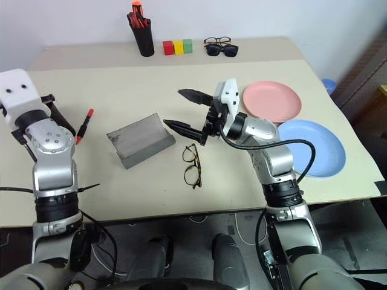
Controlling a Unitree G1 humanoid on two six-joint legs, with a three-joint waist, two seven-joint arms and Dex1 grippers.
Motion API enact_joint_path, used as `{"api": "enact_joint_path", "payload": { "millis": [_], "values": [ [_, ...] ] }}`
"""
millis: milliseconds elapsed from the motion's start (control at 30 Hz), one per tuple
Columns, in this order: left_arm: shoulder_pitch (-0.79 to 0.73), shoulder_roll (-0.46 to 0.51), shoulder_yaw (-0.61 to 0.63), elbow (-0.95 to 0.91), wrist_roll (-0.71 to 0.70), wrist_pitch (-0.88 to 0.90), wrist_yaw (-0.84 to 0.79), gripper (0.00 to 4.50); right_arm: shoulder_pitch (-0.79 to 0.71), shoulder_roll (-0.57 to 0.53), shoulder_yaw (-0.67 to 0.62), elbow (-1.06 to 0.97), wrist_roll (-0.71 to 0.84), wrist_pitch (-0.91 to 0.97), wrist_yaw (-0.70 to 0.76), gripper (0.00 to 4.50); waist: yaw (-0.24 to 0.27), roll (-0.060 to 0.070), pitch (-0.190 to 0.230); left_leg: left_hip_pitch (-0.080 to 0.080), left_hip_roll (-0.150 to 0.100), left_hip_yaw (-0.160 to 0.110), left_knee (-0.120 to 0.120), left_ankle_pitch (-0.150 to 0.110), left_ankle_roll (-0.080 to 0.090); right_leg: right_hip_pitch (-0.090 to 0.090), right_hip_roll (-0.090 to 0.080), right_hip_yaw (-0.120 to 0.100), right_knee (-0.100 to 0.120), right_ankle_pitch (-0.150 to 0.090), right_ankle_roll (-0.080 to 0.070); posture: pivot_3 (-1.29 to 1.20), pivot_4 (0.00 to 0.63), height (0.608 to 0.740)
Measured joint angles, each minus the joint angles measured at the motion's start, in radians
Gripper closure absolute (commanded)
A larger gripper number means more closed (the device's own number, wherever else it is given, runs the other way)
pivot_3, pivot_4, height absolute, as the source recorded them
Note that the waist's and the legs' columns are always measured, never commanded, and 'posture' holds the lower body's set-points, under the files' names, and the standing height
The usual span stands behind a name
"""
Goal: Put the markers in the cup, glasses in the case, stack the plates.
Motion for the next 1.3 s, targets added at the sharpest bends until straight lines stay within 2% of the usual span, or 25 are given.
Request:
{"api": "enact_joint_path", "payload": {
  "millis": [133,333,500,633,700,800,1033,1200,1300],
  "values": [
    [-0.073,0.028,-0.001,0.233,0.003,-0.094,0.034,4.47,0.004,0.0,0.0,-0.01,0.0,0.001,-0.012,0.0,0.002,0.0,0.0,0.0,0.0,0.0,0.0,0.0,0.0,0.0,0.0,0.0,0.0,0.0,0.0,0.0,0.15,0.74],
    [-0.147,0.053,0.0,0.479,-0.012,-0.199,0.065,4.47,0.029,-0.004,-0.001,-0.024,0.0,0.001,-0.016,0.0,0.003,0.0,0.0,0.0,0.0,0.0,0.0,0.0,0.0,0.0,0.0,-0.001,0.001,0.0,0.0,0.0,0.15,0.74],
    [-0.195,0.065,0.01,0.59,-0.05,-0.242,0.073,4.47,0.041,-0.008,-0.001,-0.026,0.0,0.001,-0.016,0.0,0.001,0.0,0.0,0.0,0.0,0.0,0.0,0.0,0.0,0.0,0.0,-0.001,0.001,0.0,0.0,0.0,0.15,0.74],
    [-0.19,0.064,0.007,0.59,-0.069,-0.259,0.057,2.86,0.058,-0.01,-0.002,-0.028,0.0,-0.004,-0.014,0.0,0.001,0.0,0.0,0.0,0.0,0.0,0.0,0.0,0.0,-0.001,0.0,-0.001,0.002,0.0,0.0,0.0,0.15,0.74],
    [-0.171,0.062,0.005,0.577,-0.069,-0.262,0.053,1.83,0.065,-0.01,-0.002,-0.027,-0.001,-0.007,-0.012,0.0,-0.001,0.0,0.0,0.0,0.0,0.0,0.0,0.0,0.0,-0.001,0.0,-0.001,0.002,0.0,0.0,0.0,0.15,0.74],
    [-0.128,0.04,0.006,0.527,-0.073,-0.255,0.045,0.34,0.067,-0.011,-0.004,-0.025,-0.002,-0.027,-0.006,0.0,0.0,0.0,0.0,0.0,0.0,0.0,0.0,0.0,0.0,-0.001,0.0,-0.001,0.003,0.0,0.0,0.0,0.15,0.74],
    [-0.063,-0.053,-0.002,0.231,-0.155,-0.143,-0.068,0.34,0.077,-0.011,-0.005,0.006,-0.011,-0.058,0.011,0.0,0.003,0.0,0.0,0.0,0.0,0.0,0.001,0.0,0.0,0.0,0.0,-0.001,0.004,0.0,0.0,0.0,0.15,0.74],
    [-0.005,-0.145,-0.065,-0.225,-0.357,0.335,-0.299,0.34,0.083,-0.019,-0.004,0.032,-0.021,-0.079,0.038,0.0,-0.002,0.0,0.0,0.0,0.0,0.0,0.001,0.0,0.0,0.0,0.0,0.0,0.004,0.0,0.0,0.0,0.15,0.74],
    [0.001,-0.155,-0.082,-0.4,-0.419,0.617,-0.355,0.34,0.085,-0.023,-0.004,0.042,-0.028,-0.085,0.045,0.0,-0.014,0.0,0.0,0.001,0.0,-0.001,0.001,0.0,0.0,-0.001,0.0,0.0,0.007,0.0,0.0,0.0,0.15,0.74]
  ]
}}
